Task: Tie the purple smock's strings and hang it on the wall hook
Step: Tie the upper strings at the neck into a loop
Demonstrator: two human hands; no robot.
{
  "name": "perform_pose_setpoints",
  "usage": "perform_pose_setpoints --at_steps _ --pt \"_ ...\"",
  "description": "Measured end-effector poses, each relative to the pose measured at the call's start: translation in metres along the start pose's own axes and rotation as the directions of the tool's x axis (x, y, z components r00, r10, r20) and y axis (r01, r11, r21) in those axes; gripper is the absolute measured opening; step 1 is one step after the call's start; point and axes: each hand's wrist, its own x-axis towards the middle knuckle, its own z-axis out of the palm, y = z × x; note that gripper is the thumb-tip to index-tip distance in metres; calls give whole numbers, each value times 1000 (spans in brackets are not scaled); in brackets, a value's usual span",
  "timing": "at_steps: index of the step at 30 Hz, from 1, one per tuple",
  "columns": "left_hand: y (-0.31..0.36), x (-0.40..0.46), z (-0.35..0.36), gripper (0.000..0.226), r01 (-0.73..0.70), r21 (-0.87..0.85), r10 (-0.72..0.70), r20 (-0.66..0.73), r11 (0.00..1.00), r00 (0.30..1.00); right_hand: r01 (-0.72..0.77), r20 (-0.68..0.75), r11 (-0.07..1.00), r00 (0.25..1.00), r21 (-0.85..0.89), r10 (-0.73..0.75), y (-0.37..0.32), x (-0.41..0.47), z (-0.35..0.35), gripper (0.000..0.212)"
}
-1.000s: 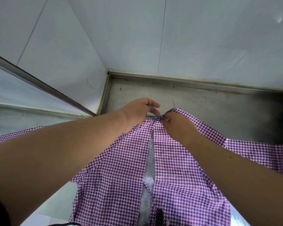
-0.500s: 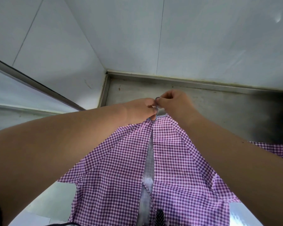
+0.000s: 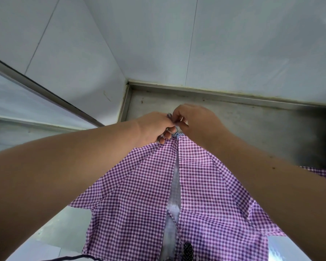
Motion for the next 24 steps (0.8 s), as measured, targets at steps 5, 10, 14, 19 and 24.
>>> perform_pose_setpoints --at_steps 5,10,14,19,24 --pt "-7 1 -3 18 -91 198 124 -165 976 978 -56 -37 996 998 -67 53 1 4 2 13" --pt "-10 2 -4 4 -107 211 157 -237 972 959 -215 -31 977 976 -16 214 -4 3 7 9" --pt "-8 3 -2 14 -122 74 138 -266 990 954 -348 -47 924 932 159 359 -8 2 18 9" --pt "-4 2 -2 12 -89 -50 71 -297 995 952 -385 71 819 917 425 393 -13 -3 25 27" --pt "-5 0 -2 16 -101 -42 84 -290 994 953 -418 -6 796 884 438 467 -7 -2 26 18"
